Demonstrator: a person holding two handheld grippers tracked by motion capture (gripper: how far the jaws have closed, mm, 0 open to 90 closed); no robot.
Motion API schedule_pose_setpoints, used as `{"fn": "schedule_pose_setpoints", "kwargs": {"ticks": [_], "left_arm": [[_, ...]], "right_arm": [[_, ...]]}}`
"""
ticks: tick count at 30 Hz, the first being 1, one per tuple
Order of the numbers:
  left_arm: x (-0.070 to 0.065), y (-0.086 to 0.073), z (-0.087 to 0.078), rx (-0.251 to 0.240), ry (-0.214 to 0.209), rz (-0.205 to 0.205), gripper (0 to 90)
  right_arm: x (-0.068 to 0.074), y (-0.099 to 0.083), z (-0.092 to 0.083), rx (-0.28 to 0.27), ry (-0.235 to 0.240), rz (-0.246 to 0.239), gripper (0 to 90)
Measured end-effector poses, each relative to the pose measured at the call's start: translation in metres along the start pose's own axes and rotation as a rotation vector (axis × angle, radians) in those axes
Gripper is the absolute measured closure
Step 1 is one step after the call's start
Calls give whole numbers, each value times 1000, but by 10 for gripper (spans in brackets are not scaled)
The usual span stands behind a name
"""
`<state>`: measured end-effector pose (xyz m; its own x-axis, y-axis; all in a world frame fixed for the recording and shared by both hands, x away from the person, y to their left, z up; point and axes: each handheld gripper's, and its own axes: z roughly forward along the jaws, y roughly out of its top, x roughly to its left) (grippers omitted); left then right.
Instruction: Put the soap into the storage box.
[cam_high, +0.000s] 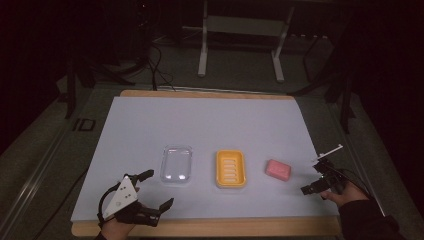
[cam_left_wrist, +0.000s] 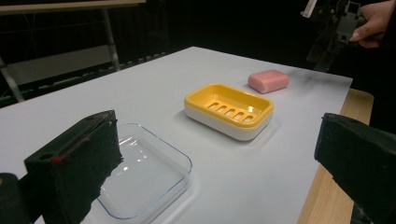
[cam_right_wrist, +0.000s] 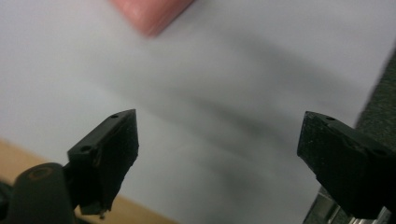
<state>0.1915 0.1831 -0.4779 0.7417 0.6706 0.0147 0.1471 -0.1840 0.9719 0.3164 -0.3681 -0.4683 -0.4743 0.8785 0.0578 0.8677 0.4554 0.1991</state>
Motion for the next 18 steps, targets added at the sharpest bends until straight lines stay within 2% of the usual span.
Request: {"fn": "schedule_pose_setpoints", "kwargs": {"ticks": [4, 7, 12, 15, 18], "left_arm": [[0, 0, 0, 0, 1, 0, 6], [0, 0, 0, 1, 1, 1, 6], [0, 0, 0, 0, 1, 1, 6], [0, 0, 0, -1, 3, 0, 6], [0, 0, 0, 0, 3, 0, 6]], "right_arm": [[2, 0, 4, 52, 13, -45, 129], [8, -1, 8, 110, 37, -107, 128], [14, 0, 12, 148, 78, -181, 141], [20, -1, 13, 174, 83, -266, 163], [25, -1, 14, 199, 113, -318, 165]]}}
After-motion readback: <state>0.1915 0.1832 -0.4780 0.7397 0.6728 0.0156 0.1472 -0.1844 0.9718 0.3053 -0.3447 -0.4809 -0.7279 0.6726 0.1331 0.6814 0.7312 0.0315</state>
